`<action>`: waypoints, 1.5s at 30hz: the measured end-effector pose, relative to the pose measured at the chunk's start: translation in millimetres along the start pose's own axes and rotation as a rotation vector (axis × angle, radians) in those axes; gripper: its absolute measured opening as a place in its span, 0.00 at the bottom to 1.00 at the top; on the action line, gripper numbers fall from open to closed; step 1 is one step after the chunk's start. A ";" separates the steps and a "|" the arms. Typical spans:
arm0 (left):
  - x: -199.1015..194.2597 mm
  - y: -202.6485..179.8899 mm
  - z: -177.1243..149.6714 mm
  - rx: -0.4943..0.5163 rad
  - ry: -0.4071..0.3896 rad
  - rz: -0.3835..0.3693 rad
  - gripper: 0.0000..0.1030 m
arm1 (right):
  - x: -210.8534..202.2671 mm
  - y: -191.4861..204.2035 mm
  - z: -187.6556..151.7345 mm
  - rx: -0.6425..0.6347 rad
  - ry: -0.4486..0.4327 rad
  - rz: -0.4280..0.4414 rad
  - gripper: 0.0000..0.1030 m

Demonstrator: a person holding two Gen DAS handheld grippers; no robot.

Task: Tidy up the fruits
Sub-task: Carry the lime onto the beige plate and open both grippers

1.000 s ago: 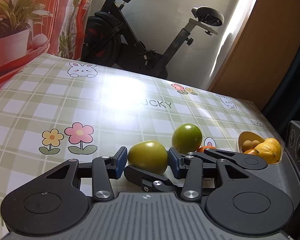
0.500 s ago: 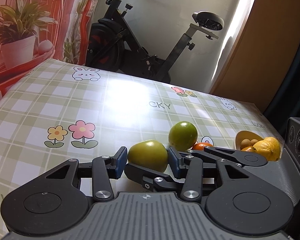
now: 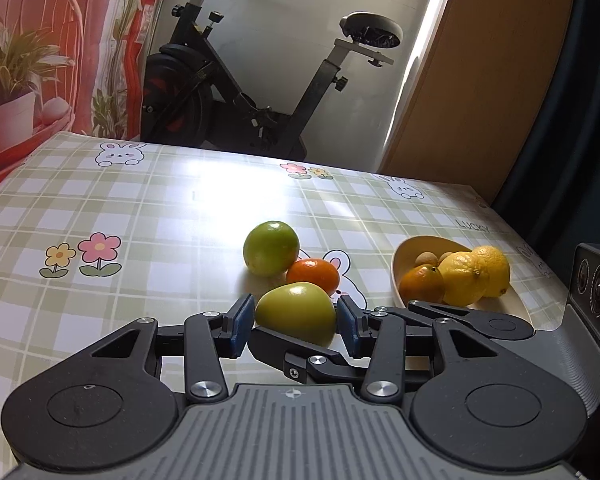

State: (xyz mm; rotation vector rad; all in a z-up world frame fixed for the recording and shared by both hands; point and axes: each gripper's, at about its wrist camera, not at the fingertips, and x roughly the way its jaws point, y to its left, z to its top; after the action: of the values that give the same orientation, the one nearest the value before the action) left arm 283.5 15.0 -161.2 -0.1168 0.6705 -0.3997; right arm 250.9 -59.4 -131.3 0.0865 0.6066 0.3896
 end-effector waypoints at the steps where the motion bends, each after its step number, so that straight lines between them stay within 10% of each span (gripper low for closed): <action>1: -1.4 -4.3 -0.2 0.004 0.000 -0.001 0.46 | -5.6 -1.3 -0.9 0.002 -0.005 -0.002 0.47; 26: 2.2 -100.6 -0.3 0.071 0.016 -0.092 0.46 | -99.6 -57.1 -21.8 0.057 -0.128 -0.121 0.47; 45: 43.2 -111.7 -0.1 0.072 0.058 -0.077 0.46 | -86.4 -88.7 -29.4 0.081 -0.119 -0.164 0.47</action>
State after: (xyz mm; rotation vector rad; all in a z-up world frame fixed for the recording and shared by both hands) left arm 278.1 -104.6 -160.4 -0.0627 0.7088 -0.5025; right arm 198.6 -175.2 -125.9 0.1353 0.5078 0.1994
